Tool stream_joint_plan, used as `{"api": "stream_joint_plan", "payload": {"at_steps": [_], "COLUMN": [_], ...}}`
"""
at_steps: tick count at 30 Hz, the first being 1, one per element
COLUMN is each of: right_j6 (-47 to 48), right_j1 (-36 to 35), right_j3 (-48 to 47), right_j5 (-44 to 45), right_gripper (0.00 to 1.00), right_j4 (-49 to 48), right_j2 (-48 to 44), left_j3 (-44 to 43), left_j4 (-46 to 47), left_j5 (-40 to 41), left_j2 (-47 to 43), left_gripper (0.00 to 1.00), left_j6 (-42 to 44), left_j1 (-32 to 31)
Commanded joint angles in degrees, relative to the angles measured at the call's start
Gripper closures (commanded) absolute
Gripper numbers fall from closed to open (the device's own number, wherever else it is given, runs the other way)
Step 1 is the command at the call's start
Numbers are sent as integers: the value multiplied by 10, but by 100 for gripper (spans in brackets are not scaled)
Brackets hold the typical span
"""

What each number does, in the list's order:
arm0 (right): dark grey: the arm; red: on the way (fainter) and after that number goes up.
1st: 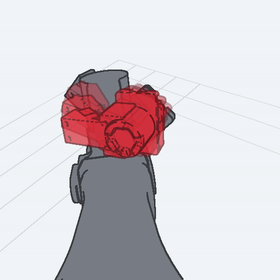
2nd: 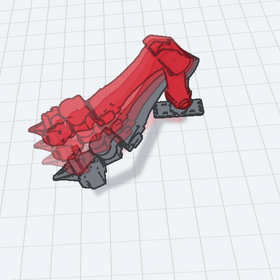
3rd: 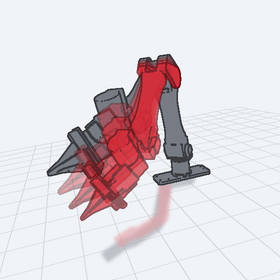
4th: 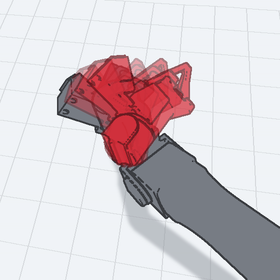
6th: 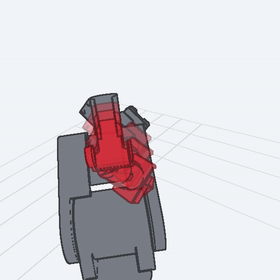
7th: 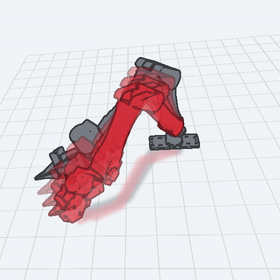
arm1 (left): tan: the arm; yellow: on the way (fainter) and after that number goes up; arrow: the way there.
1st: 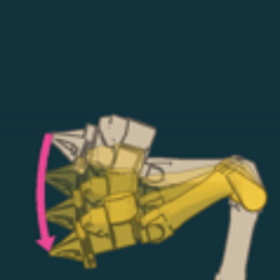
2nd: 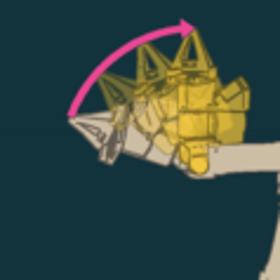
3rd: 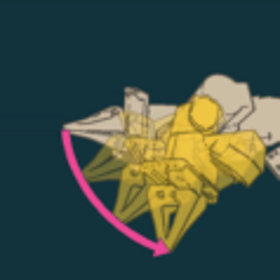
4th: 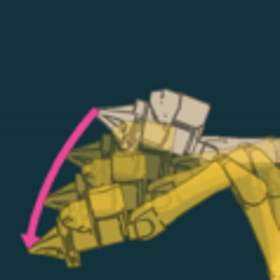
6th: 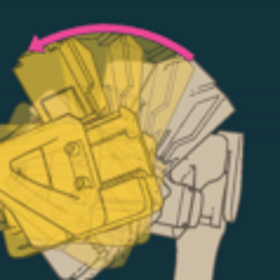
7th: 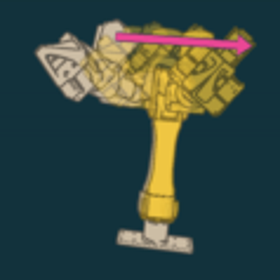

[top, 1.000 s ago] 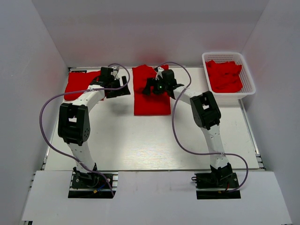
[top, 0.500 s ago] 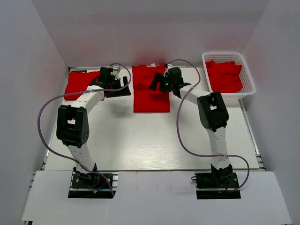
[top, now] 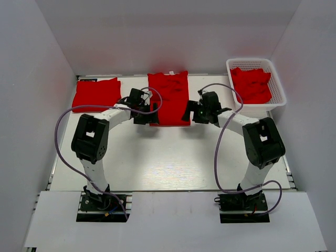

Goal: Fold and stack the t-shirts
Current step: Grab one side of the 2/3 rectangular tshirt with both arms

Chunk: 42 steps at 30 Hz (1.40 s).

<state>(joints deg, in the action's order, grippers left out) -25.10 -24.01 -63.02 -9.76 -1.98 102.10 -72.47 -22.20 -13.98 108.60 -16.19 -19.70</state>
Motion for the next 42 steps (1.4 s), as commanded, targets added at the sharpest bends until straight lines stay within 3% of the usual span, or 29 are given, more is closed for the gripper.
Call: {"api": "stream_joint_plan", "payload": {"at_steps": [1, 13, 15, 18, 19, 21, 22, 23, 24, 25, 33, 39, 42], "right_j6": [0, -13, -19, -24, -25, -26, -28, -31, -31, -31, -7, 2, 17], "right_j1": [7, 11, 12, 11, 10, 9, 11, 11, 11, 10, 8, 6, 5], "right_j3": [9, -33, -31, -20, -18, -6, 1, 4, 9, 13, 70, 162, 163], "right_j5": [-10, -76, -86, -87, -85, -85, -86, -84, -83, -81, -72, -81, -74], "right_gripper": [10, 10, 10, 10, 13, 26, 58, 78, 93, 100, 100, 100, 100], "right_j4": [19, 16, 15, 9, 9, 2, 0, 1, 0, 1, 57, 161, 231], "right_j2": [5, 100, 105, 98, 95, 87, 85, 83, 78, 71, -41, -224, -297], "left_j3": [4, -2, -7, -7, -7, 11, 16, 24, 24, 24, 93, 169, 184], "left_j4": [13, 13, 13, 18, 23, 34, 47, 52, 52, 52, 48, -33, -54], "left_j5": [16, 41, 33, 11, -2, -19, -34, -39, -40, -45, -46, -72, -101], "left_j2": [-1, 36, 44, 57, 57, 57, 57, 51, 50, 45, -90, -228, -311], "left_gripper": [11, 15, 20, 36, 49, 63, 83, 95, 100, 100, 100, 100, 100], "left_j6": [-7, 4, 9, 9, 9, 14, 14, 14, 9, 9, -18, -53, -64], "left_j1": [-10, -10, -10, -10, -10, -10, -10, -10, -10, -10, -20, -38, -44]}}
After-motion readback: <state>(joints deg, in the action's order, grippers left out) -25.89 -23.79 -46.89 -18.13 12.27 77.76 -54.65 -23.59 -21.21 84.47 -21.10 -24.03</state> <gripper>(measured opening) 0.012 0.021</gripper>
